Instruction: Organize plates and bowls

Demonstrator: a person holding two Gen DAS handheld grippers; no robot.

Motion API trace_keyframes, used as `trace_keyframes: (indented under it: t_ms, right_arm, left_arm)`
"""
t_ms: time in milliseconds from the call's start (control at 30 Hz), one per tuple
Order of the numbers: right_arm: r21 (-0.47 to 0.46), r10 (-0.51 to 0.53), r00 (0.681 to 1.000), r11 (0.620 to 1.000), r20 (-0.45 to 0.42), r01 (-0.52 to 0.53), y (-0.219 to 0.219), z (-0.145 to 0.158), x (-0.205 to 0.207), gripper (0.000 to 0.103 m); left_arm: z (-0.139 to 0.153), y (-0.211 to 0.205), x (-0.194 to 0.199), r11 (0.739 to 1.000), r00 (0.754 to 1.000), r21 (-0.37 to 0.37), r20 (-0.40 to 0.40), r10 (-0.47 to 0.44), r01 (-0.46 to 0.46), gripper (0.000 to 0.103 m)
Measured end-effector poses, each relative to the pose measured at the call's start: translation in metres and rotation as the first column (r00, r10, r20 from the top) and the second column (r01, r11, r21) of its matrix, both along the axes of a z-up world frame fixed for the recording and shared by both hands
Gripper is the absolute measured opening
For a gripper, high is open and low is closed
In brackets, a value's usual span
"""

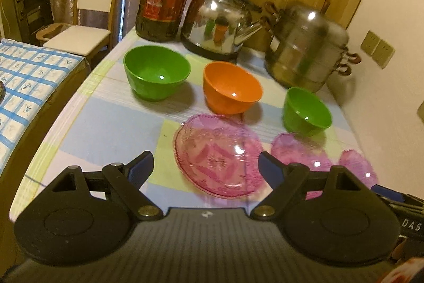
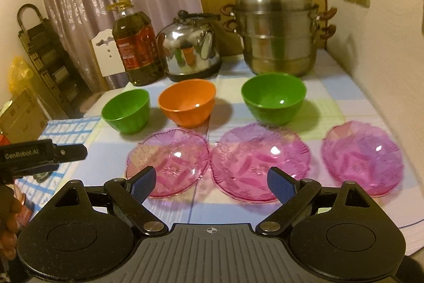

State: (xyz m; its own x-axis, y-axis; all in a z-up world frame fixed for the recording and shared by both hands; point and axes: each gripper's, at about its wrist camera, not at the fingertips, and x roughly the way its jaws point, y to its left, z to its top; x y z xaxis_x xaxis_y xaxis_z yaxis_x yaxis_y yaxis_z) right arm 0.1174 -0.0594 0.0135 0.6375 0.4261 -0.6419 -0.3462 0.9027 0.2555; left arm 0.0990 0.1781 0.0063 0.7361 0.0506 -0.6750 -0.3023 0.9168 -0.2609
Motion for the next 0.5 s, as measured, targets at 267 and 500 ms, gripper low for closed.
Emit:
trace_keyframes:
  t_ms: [267, 500]
  right_arm:
    - [0.035, -0.013, 0.994, 0.999, -0.108, 0.017, 0.032, -0.051, 0.037, 0.067]
    - [0.088, -0.028, 0.979, 0.995, -0.2, 0.047, 0.05, -0.09, 0.055, 0.051]
  left_arm:
    - [-0.052, 0.023, 0.05, 0.999, 0.997, 0.035, -0.074, -0.036, 0.038, 0.075]
    - [-0.084, 0.036, 0.075, 0.997, 0.994, 0.048, -0.098, -0.056, 0.061, 0.07]
